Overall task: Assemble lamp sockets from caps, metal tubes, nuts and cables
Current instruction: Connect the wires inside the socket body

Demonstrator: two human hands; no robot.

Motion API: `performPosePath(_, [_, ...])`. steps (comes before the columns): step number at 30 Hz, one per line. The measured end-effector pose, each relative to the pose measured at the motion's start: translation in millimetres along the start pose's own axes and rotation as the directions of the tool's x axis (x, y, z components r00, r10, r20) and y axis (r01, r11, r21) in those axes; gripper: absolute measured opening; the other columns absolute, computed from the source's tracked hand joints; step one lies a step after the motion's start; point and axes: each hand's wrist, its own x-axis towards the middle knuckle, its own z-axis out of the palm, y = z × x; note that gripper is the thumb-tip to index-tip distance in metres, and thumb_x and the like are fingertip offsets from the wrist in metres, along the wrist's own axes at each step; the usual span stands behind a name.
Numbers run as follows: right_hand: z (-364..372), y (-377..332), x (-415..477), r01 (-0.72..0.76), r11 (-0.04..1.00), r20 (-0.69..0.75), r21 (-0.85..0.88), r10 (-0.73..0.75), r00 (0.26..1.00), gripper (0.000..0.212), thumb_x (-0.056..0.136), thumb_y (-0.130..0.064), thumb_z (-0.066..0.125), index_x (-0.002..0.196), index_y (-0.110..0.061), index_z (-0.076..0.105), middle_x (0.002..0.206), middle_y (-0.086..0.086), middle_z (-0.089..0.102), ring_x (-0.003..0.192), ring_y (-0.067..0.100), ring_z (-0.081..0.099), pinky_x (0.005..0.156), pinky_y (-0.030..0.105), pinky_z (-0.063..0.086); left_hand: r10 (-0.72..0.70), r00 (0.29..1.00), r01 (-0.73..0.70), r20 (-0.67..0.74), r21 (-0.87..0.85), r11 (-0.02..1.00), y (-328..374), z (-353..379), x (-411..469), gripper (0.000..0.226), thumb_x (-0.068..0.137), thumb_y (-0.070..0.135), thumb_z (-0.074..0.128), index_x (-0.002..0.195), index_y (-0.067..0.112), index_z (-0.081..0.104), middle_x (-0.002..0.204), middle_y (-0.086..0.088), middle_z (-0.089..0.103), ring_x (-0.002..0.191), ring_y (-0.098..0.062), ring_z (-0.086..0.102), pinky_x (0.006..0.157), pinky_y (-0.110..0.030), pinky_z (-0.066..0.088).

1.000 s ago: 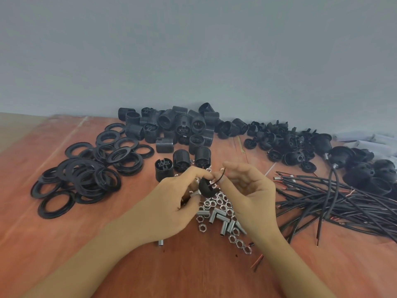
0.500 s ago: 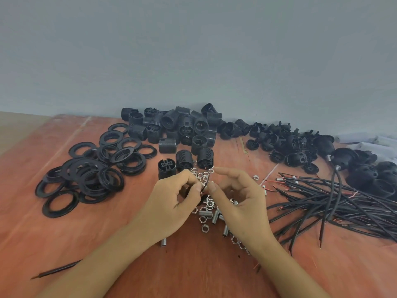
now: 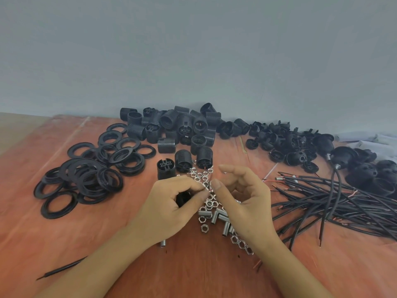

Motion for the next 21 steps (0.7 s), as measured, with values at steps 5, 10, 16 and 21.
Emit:
performPosePath(5, [3,-1,-1,0.013,1.000,0.035,-0.023,-0.012,0.999,0.023,0.086,-0.014,0.069,0.104,-0.028,0.067,0.072,0.000,0.060,0.062,0.006,0.056,0.062,0.019,0.049,-0.133,0.987,0.124,-0.091,-0.099,0.987,-1,-2,0,0.024,0.094,0.026,0.062,0.071,0.021,0.066,0.057,0.012,0.056,0.051,-0.002,0.050,0.054,-0.009,0.036])
performPosePath(10, [1,-1,-2,0.005,0.999,0.057,-0.036,-0.003,0.998,0.021,0.091,-0.012,0.064,0.105,-0.027,0.067,0.069,0.000,0.062,0.061,0.019,0.058,0.061,0.027,0.051,-0.144,0.981,0.135,-0.131,-0.075,0.988,-2,-2,2,0.022,0.091,0.030,0.064,0.071,0.022,0.065,0.060,0.013,0.058,0.055,-0.002,0.052,0.056,-0.008,0.036])
performPosePath(16, [-4,6,4,-0.019,0.984,-0.003,-0.178,0.018,1.000,0.020,0.095,-0.018,0.062,0.106,-0.034,0.065,0.084,-0.018,0.066,0.073,0.004,0.061,0.064,0.015,0.047,-0.133,0.982,0.120,-0.130,-0.103,0.987,-1,-2,0,0.016,0.087,0.026,0.067,0.072,0.027,0.064,0.059,0.015,0.057,0.049,0.000,0.051,0.050,-0.007,0.035])
performPosePath(21, [0,16,34,-0.003,0.781,0.094,-0.625,0.079,0.992,0.040,0.092,-0.034,0.062,0.130,-0.029,0.054,0.119,-0.012,0.056,0.106,0.011,0.055,0.088,0.033,0.050,-0.176,0.968,0.159,-0.179,-0.103,0.982,-8,-7,3,0.016,0.086,0.030,0.069,0.074,0.019,0.069,0.059,-0.002,0.060,0.053,-0.003,0.049,0.050,-0.019,0.040])
